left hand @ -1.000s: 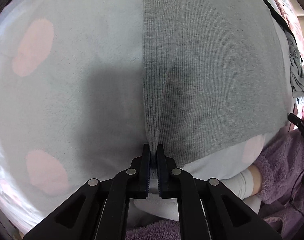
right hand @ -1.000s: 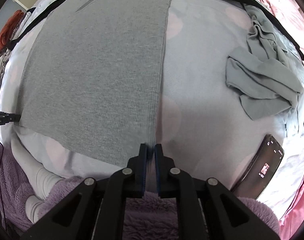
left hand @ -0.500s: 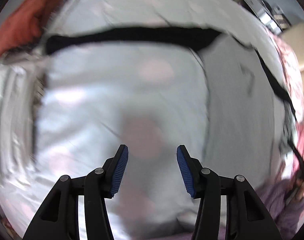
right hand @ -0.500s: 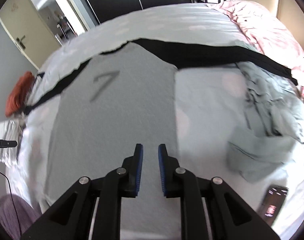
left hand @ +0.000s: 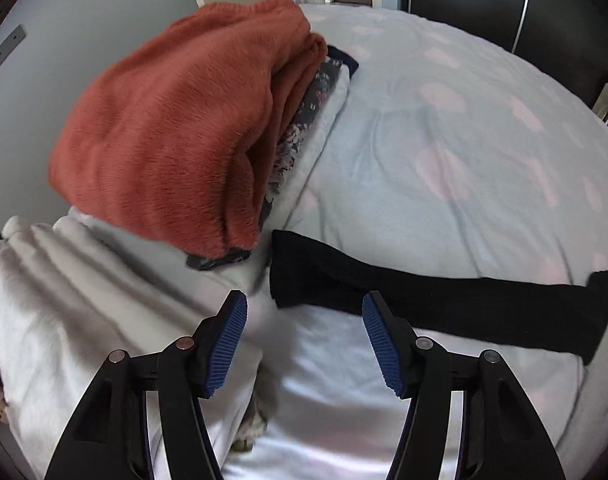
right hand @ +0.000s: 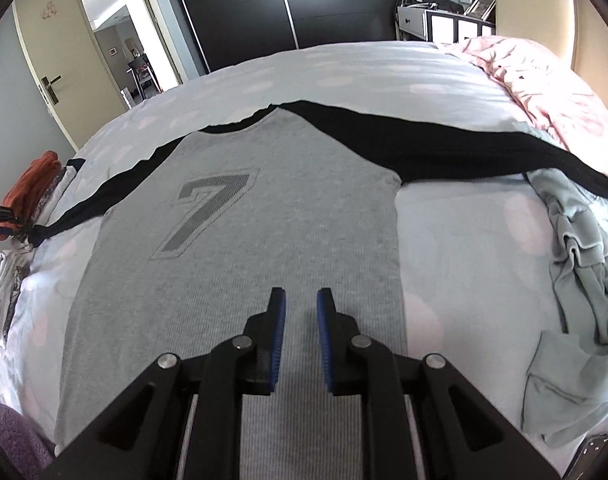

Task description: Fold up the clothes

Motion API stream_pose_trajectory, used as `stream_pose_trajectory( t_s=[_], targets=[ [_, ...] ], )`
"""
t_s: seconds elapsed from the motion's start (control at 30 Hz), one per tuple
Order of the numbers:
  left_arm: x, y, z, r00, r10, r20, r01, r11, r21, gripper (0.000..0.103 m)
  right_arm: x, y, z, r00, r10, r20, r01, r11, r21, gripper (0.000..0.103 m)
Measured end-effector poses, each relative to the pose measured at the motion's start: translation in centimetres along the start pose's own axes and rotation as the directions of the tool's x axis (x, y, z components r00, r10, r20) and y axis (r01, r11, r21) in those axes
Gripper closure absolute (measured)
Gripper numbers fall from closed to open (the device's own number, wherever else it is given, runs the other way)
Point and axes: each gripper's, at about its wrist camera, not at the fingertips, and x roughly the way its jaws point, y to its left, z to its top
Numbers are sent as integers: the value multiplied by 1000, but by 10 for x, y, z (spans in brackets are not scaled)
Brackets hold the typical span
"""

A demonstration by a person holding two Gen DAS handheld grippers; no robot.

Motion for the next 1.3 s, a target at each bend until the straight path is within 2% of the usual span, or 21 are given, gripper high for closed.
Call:
stream_pose_trajectory(
  t_s=[0.13, 0.2, 0.23, 0.3, 0.33, 0.37, 0.43, 0.53, 0.67, 0.83, 0.97, 1.1, 1.2, 1.3],
  targets=[
    [28, 0, 6, 999, 42, 7, -42, 999, 6, 44, 16, 14, 4, 1000, -9, -6, 8, 998, -62, 87],
    [40, 1, 5, 1000, 21, -5, -21, 1000, -10, 55, 25, 21, 3, 1000, -6, -27, 3, 995, -97, 87],
    [45, 0, 3, 1000, 10, -11, -10, 1000, -17, 68, 28, 24, 2, 999, -7, -34, 3, 994, -112, 87],
    [53, -2, -1, 1000, -6, -21, 6, 1000, -26, 81, 32, 28, 1, 999, -8, -42, 2, 991, -134, 87],
    [55, -4, -3, 1000, -9, -24, 9, 1000, -27, 93, 33, 29, 1, 999, -7, -44, 1, 990, -142, 87],
    [53, -6, -4, 1000, -10, -18, 9, 999, -30, 97, 33, 29, 1, 999, -8, -41, 2, 990, -144, 87],
    [38, -8, -2, 999, -36, 10, 36, 999, -40, 98, 32, 27, 2, 999, -12, -34, 7, 990, -141, 87],
    [-4, -14, 8, 997, -65, 51, 67, 997, -36, 99, 29, 20, 3, 999, -21, -28, 18, 993, -117, 87],
    [-87, -26, 23, 986, -117, 121, 119, 993, -14, 99, 26, 11, 5, 999, -26, -28, 23, 996, -84, 87],
    [-194, -55, 28, 968, -176, 181, 174, 984, 30, 99, 31, -3, 3, 992, -76, -97, 70, 995, -64, 87],
    [-245, -105, 40, 954, -225, 199, 214, 974, 72, 99, 33, -22, 0, 985, -80, -155, 79, 997, -8, 87],
    [-299, -165, 36, 933, -299, 199, 277, 952, 133, 99, 26, -36, 0, 987, -47, -153, 54, 998, 43, 87],
    [-335, -216, 32, 914, -364, 182, 334, 926, 175, 99, 20, -46, 1, 990, -28, -142, 39, 996, 80, 87],
    [-368, -274, 19, 879, -450, 157, 408, 881, 240, 99, 16, -54, 4, 991, -16, -129, 30, 993, 111, 87]
  ],
)
